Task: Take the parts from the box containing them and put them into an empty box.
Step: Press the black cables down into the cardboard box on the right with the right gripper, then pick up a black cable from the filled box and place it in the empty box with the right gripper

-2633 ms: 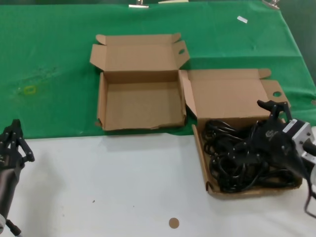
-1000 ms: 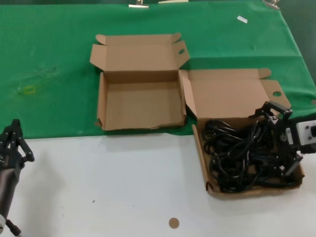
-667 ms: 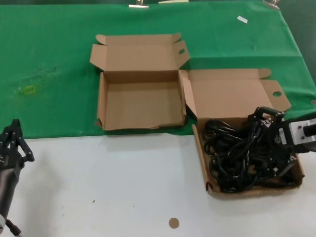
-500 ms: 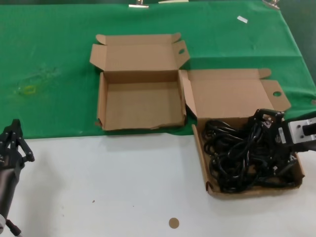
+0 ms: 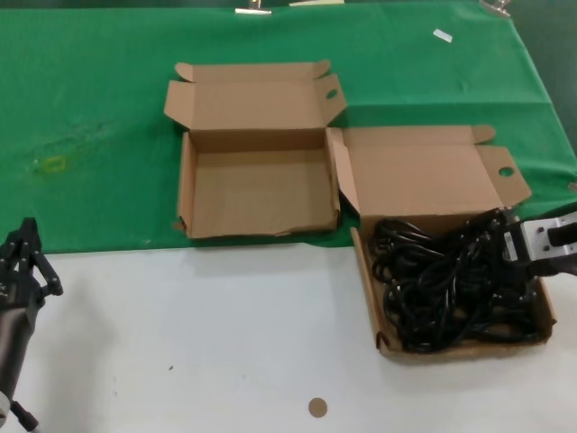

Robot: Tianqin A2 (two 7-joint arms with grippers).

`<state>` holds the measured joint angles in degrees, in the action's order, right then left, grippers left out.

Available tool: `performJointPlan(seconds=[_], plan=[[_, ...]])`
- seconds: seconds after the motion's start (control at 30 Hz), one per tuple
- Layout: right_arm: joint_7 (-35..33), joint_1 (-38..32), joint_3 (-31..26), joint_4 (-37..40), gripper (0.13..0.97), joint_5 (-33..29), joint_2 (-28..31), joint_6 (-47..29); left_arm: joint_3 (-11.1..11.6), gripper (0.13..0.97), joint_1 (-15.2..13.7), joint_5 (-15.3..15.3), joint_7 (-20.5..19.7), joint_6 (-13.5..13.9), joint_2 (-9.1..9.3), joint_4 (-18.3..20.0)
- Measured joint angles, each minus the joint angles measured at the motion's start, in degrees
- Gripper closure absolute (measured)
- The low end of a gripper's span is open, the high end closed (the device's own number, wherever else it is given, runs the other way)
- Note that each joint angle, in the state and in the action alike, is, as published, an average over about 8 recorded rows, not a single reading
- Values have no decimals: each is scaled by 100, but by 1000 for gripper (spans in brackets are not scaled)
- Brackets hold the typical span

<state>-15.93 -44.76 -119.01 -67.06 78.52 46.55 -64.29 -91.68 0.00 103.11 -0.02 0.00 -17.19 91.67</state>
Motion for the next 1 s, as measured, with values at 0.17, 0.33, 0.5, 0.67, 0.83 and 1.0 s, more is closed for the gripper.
performJointPlan(seconds=[0.17,0.33,0.5,0.67,0.83,1.0], plan=[[62,-29,-9,3,612,-58,-14,-26,0,953,0,0,0,0,0,0],[120,-62,-8,-6,694,-101,-15,-54,0,953,0,0,0,0,0,0],[233,-86,-3,-82,752,-133,37,-136,0,953,0,0,0,0,0,0],[436,-115,12,-241,847,-150,133,-282,0,953,0,0,0,0,0,0],[735,-191,32,-469,862,-186,220,-451,0,953,0,0,0,0,0,0],[1090,-343,40,-698,877,-264,241,-610,0,953,0,0,0,0,0,0]])
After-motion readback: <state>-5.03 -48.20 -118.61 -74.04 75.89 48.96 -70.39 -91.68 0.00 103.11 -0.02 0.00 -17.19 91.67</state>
